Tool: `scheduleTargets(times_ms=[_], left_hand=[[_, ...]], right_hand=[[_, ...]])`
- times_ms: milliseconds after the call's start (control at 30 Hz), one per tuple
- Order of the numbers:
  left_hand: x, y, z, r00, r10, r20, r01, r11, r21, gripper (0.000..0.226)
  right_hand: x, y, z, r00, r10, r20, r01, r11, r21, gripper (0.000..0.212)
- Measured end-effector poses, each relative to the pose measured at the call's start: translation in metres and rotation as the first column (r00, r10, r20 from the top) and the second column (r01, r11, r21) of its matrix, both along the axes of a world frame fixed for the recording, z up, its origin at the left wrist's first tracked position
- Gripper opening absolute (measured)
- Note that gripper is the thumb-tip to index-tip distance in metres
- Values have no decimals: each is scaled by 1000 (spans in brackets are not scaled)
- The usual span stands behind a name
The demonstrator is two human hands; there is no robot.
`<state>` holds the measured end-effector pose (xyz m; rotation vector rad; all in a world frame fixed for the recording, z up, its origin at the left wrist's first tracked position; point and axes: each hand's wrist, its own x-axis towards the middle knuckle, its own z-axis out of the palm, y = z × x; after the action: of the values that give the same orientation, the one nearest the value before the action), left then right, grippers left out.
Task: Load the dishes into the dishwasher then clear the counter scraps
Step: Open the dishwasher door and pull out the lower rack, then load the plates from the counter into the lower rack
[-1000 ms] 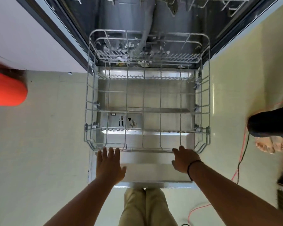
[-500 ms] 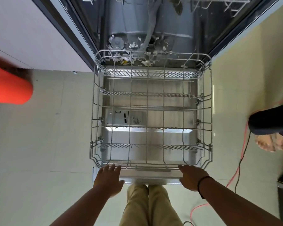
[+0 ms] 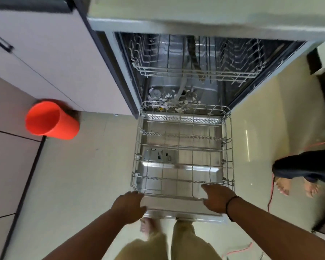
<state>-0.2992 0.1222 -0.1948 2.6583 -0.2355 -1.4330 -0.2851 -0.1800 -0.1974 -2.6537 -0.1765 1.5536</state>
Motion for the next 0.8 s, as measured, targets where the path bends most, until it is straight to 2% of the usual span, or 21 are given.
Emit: scheduleTargets(times_ms=[267, 400, 500, 633, 800], left_hand=[[28, 71, 51, 991, 86, 105, -69, 984, -163, 61], [32, 183, 78, 987, 85, 138, -60, 983, -172, 65], [33, 278, 111, 977, 97, 191, -75, 990, -118, 70], [40, 385, 148, 938, 204, 279, -200, 979, -42, 72], [64, 448, 183, 873, 342, 348, -317, 940, -128, 73]], right_hand=[[28, 109, 64, 991, 87, 100, -84, 996, -40, 66], [43, 227, 84, 984, 53, 170, -44, 997, -59, 66], [53, 322, 96, 982, 20, 190, -18, 1000, -10, 66], [73, 442, 121, 958, 146, 246, -167, 984, 68, 65], [118, 546, 175, 874, 269, 404, -340, 933, 114, 66]])
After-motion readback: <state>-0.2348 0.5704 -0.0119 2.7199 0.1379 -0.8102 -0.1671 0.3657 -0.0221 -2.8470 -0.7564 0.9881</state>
